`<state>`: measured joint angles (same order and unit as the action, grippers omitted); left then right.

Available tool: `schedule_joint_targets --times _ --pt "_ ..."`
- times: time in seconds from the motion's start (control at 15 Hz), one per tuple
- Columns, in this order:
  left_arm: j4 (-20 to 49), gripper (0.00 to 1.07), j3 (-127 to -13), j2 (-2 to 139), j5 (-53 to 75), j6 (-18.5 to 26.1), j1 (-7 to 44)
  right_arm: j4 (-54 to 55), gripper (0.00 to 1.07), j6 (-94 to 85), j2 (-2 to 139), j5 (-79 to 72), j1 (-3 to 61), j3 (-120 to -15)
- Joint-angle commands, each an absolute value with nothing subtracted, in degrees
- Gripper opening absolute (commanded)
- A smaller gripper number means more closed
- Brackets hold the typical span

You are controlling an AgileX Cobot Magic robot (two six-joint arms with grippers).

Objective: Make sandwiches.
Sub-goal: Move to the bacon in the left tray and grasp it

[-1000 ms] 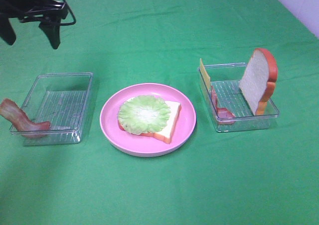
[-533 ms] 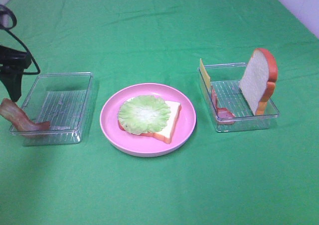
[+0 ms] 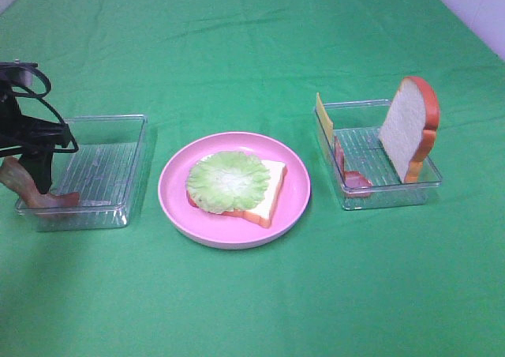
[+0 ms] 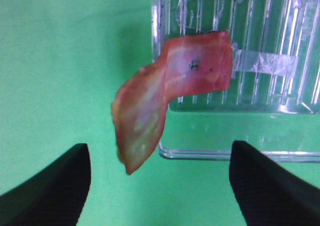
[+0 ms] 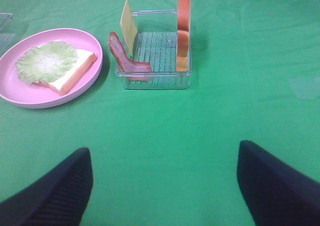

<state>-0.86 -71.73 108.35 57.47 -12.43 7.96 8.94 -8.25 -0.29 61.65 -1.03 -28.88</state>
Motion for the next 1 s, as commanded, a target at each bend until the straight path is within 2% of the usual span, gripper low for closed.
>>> schedule_joint_targets --times 0.07,0.33,0.4,0.47,0.73,1.0 --pt "0.0 0.64 -71.3 108.9 55.1 -13.1 7.9 9.2 0.75 -9.2 -0.7 61.1 -1.3 -28.9" --pt "0.0 0.45 -71.3 108.9 52.8 -13.2 7.9 9.2 0.75 -9.2 -0.7 61.1 -1.3 -28.9" --pt "0.0 0.34 -71.3 108.9 52.7 -13.2 7.9 9.2 0.75 -9.2 -0.7 61.1 -1.3 -28.9" --pt "0.0 0.30 -71.3 108.9 52.7 -13.2 7.9 9.2 0.75 -9.2 -0.7 61.1 -1.3 -28.9" --pt "0.0 0.00 -71.3 108.9 52.7 -13.4 7.9 9.2 0.75 -9.2 -0.7 61.1 -1.3 -28.9" --pt "0.3 0.00 -71.3 108.8 52.9 -14.0 7.9 9.2 0.75 -9.2 -0.7 61.1 -1.3 -28.9"
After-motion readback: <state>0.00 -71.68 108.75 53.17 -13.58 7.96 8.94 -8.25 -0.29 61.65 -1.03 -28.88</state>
